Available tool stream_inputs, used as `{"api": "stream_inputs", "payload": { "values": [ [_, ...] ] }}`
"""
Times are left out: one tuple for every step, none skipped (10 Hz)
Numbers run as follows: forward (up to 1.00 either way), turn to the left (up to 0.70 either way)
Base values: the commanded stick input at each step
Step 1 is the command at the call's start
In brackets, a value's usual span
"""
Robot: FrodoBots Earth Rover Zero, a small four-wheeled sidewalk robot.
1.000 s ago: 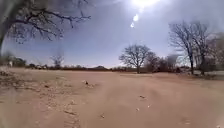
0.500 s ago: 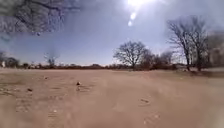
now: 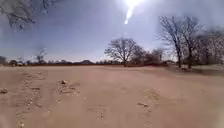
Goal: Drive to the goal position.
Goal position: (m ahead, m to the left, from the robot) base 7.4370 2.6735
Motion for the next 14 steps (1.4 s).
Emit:
{"api": "stream_inputs", "payload": {
  "values": [
    [1.0,0.0],
    [1.0,0.0],
    [1.0,0.0],
    [1.0,0.0],
    [1.0,0.1],
    [1.0,0.27],
    [1.0,0.11],
    [1.0,0.0],
    [1.0,0.0],
    [1.0,0.0],
    [1.0,0.0],
    [1.0,0.0],
    [1.0,0.0],
    [1.0,0.0]
  ]
}}
